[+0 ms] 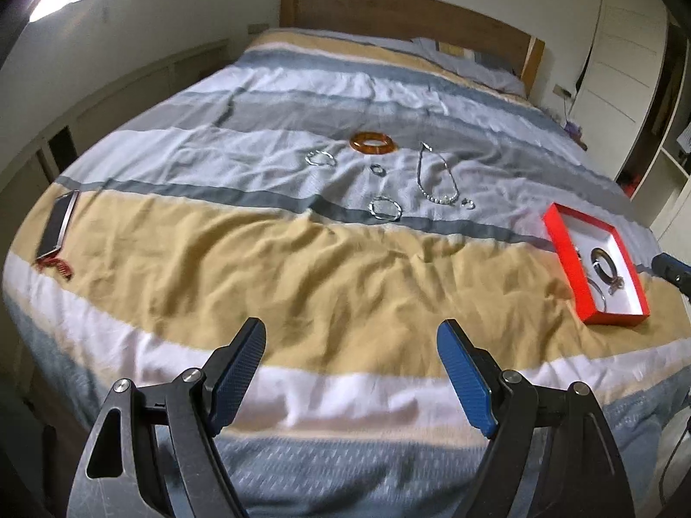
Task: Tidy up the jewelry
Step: 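Withdraw both tools from the box back toward the jewelry, then grasp the twisted silver hoop with the left tool while the right tool grasps a silver ring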
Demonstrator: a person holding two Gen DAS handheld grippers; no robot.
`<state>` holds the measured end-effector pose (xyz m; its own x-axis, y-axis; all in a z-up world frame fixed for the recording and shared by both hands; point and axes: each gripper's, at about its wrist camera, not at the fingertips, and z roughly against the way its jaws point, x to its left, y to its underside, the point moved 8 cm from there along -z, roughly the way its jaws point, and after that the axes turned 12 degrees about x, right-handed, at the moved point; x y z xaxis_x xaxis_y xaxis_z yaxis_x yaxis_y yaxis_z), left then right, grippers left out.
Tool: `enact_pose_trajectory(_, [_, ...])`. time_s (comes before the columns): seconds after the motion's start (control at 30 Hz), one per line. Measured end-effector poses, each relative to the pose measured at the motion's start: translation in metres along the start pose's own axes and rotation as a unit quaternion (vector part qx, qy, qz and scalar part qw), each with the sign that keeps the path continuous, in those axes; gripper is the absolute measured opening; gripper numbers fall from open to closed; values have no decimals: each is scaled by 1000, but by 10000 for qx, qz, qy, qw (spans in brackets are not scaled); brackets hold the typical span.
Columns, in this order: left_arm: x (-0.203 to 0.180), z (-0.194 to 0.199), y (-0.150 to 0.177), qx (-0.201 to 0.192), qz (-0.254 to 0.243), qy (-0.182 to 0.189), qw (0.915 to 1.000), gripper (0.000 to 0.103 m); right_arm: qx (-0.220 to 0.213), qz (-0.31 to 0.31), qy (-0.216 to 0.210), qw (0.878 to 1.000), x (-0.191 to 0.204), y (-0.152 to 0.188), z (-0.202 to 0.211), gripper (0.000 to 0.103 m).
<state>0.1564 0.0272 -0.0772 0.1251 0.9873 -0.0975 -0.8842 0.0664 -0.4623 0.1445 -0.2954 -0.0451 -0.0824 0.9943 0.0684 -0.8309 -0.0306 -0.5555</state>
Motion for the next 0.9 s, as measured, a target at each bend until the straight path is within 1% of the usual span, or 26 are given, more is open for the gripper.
enact_pose_trajectory(0.13, [-11, -31, -24, 119, -119, 77, 9998, 80, 189, 144, -208, 9995, 12, -15, -34, 43])
enact_pose_trajectory(0.3, [-26, -71, -58, 290, -322, 123, 9990, 75, 394, 287, -409, 9980, 26, -38, -80, 43])
enact_pose_trajectory(0.5, [-35, -111, -94, 380, -407, 147, 9983, 74, 590, 452, -565, 9956, 47, -66, -133, 43])
enact_pose_trajectory(0.6, [-35, -126, -108, 393, -420, 135, 9983, 74, 640, 540, -639, 9944, 56, -80, -152, 43])
enact_pose_trajectory(0.77, [-31, -148, -124, 444, -398, 111, 9982, 74, 726, 644, -745, 9925, 70, -101, -188, 43])
enact_pose_trajectory(0.9, [-28, -162, -128, 504, -391, 136, 9979, 74, 825, 685, -767, 9913, 76, -109, -210, 43])
